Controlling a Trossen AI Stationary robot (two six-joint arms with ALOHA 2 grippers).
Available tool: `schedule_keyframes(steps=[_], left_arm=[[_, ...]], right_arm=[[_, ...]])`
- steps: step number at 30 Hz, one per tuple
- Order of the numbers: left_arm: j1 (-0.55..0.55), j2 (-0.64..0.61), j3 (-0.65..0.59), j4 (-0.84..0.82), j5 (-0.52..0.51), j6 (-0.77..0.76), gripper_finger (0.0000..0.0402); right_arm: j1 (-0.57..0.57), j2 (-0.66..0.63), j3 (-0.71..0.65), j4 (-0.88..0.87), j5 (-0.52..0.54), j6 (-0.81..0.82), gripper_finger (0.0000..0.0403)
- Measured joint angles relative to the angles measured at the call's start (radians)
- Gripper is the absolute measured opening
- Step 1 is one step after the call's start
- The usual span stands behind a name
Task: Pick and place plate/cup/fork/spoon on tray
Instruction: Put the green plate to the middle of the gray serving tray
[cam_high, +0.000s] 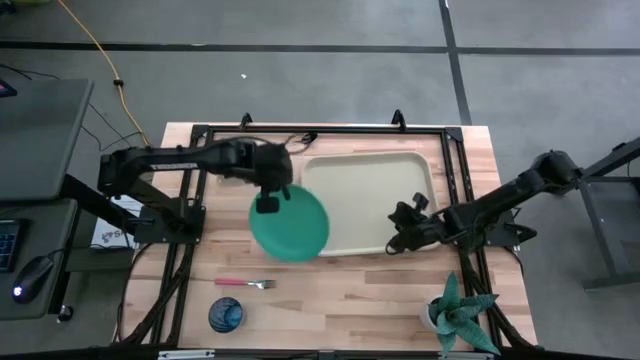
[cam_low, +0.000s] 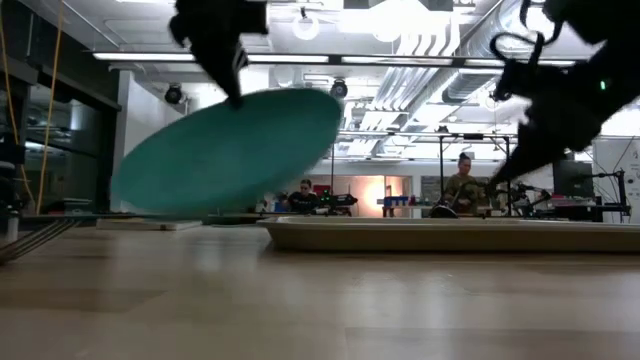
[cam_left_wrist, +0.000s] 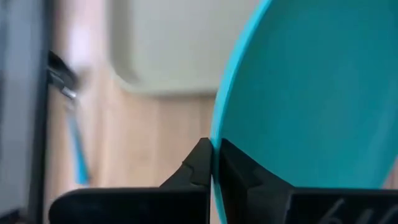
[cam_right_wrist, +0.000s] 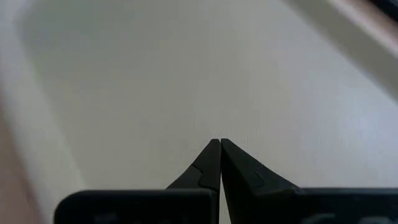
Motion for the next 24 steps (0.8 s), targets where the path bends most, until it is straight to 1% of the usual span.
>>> schedule_keyframes(steps=[2, 4, 6, 8, 10, 12, 15, 17, 21, 24], left_arm=[[-0.004, 0.0, 0.052, -0.004, -0.041, 0.002, 0.0], [-0.007, 0.009, 0.101, 0.0, -0.057, 0.007, 0.0], [-0.006, 0.027, 0.138, 0.024, -0.05, 0.011, 0.0], [-0.006, 0.052, 0.164, 0.089, -0.039, 0.026, 0.0], [-0.002, 0.089, 0.177, 0.165, 0.016, 0.065, 0.0], [-0.001, 0.146, 0.187, 0.239, 0.053, 0.094, 0.0], [0.005, 0.253, 0.2, 0.302, 0.046, 0.132, 0.0], [0.013, 0.327, 0.207, 0.37, 0.038, 0.134, 0.0], [0.035, 0.461, 0.21, 0.572, 0.012, 0.085, 0.0], [0.048, 0.522, 0.21, 0.71, 0.019, 0.043, 0.0]], right_arm=[[0.006, -0.05, 0.0, 0.039, 0.002, -0.055, 0.0], [0.018, -0.113, 0.0, 0.068, 0.001, -0.104, 0.0], [0.032, -0.185, 0.0, 0.09, -0.01, -0.158, 0.0], [0.05, -0.256, 0.0, 0.126, -0.033, -0.223, 0.0], [0.066, -0.324, 0.0, 0.169, -0.065, -0.296, 0.0], [0.083, -0.385, 0.0, 0.223, -0.099, -0.367, 0.0], [0.108, -0.459, 0.0, 0.299, -0.133, -0.458, 0.0], [0.119, -0.493, 0.0, 0.333, -0.136, -0.503, 0.0], [0.123, -0.525, 0.0, 0.345, -0.135, -0.542, 0.0], [0.123, -0.524, 0.0, 0.34, -0.135, -0.542, 0.0]])
